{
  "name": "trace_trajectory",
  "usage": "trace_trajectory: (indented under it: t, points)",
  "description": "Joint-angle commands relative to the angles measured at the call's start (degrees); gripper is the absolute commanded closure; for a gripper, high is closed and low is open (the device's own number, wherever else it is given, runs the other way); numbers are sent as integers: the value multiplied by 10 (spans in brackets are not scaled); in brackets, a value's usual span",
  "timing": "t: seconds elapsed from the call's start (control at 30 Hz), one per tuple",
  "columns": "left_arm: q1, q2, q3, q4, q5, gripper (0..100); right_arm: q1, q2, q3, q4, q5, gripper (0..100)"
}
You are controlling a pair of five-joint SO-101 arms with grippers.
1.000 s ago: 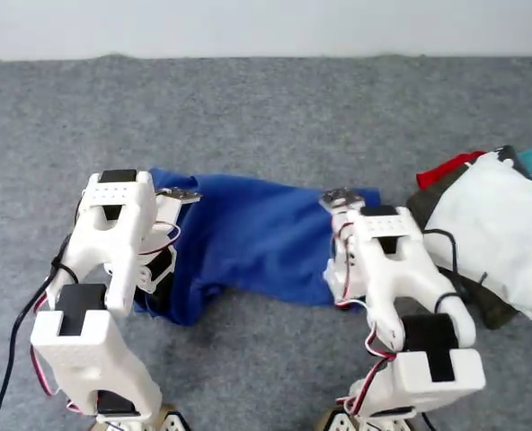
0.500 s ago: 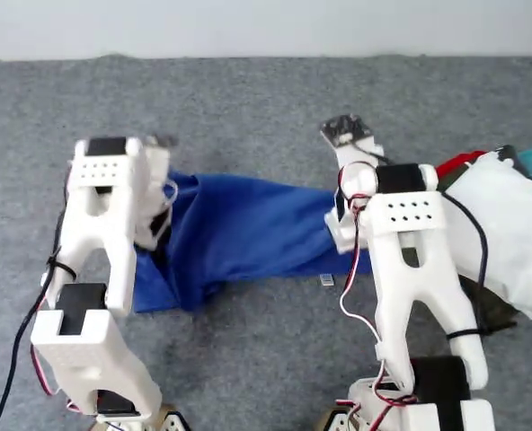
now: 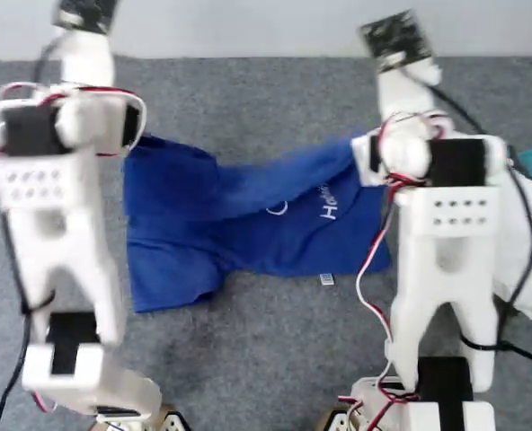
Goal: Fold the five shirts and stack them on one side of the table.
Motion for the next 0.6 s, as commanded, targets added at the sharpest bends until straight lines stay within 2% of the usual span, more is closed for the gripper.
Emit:
trace_trajectory:
  t: [0.0,0.17,0.3,0.47,0.57]
  points:
    - [-2,-109,-52,8,5,928,22,-24,-86,37,-3,988]
    - [-3,-206,-58,8,-18,930,23,-24,-195,108,-3,988]
    - [3,-244,-27,9,-19,988,22,-25,-233,125,-3,988]
    - [60,-249,184,6,-18,982,20,-34,-178,127,-5,988]
    - [86,-236,338,-39,-18,981,20,-57,-122,126,-4,988]
